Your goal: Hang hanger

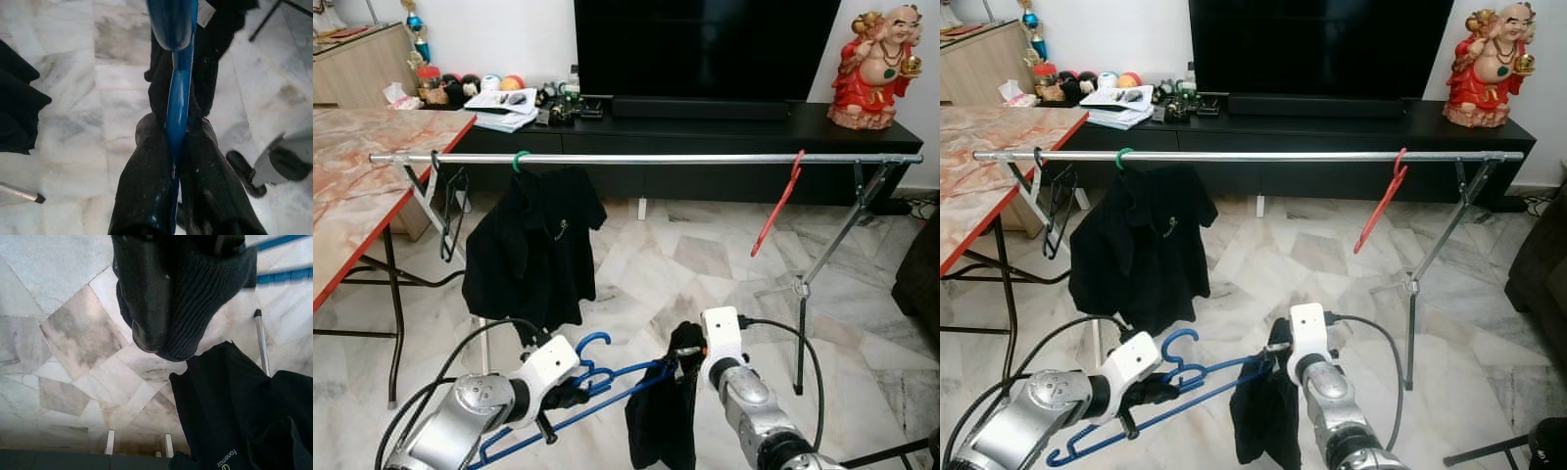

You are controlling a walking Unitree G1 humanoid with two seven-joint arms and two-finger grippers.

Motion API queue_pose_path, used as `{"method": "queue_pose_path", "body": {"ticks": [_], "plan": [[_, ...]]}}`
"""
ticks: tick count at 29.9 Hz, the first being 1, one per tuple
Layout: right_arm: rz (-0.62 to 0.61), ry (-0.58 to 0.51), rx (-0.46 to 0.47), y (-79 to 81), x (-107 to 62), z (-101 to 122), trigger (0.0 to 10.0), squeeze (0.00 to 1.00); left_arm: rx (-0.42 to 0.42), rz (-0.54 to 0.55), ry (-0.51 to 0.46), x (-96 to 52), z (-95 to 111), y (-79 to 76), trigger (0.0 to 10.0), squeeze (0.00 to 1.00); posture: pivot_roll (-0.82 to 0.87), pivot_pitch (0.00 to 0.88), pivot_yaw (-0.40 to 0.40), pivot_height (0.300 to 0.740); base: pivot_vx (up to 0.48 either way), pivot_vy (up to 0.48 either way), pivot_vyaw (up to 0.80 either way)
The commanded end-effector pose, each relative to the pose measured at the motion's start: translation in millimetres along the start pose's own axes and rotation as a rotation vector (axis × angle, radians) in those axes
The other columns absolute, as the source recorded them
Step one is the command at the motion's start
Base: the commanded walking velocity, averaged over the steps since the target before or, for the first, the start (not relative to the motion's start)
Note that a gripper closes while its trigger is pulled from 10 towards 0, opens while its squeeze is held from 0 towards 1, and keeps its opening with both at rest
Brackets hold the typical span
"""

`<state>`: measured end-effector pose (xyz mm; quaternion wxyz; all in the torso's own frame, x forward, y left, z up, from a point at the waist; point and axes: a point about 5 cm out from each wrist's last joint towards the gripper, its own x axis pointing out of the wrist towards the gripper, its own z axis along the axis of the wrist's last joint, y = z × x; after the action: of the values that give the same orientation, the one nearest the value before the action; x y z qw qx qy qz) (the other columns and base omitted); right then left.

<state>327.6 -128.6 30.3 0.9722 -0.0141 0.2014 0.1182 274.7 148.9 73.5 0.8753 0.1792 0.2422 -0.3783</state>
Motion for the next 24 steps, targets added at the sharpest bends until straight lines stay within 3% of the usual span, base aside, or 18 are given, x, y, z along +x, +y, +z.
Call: {"method": "queue_pose_path", "body": {"ticks": [1,6,14,24], "plan": [[0.008,-0.005,-0.002,2.6,0.3,0.2,10.0,0.0,0.003,0.066,-0.032,1.4,6.6,8.8,10.0,0.0,0.19,0.0,-0.024,0.74,0.0,0.0,0.0],[-0.006,-0.008,0.011,1.0,-0.4,-0.6,10.0,0.0,-0.008,0.099,-0.048,3.4,9.5,11.8,10.0,0.0,0.19,0.0,-0.024,0.74,0.0,0.0,0.0],[0.071,-0.061,0.149,9.2,0.9,5.6,10.0,0.0,-0.053,0.083,-0.116,10.2,21.9,8.8,10.0,0.0,0.19,0.0,-0.024,0.74,0.0,0.0,0.0],[0.156,-0.122,0.084,7.5,1.8,21.2,10.0,0.0,-0.065,-0.057,-0.15,4.3,25.1,-3.4,10.0,0.0,0.19,0.0,-0.025,0.74,0.0,0.0,0.0]]}}
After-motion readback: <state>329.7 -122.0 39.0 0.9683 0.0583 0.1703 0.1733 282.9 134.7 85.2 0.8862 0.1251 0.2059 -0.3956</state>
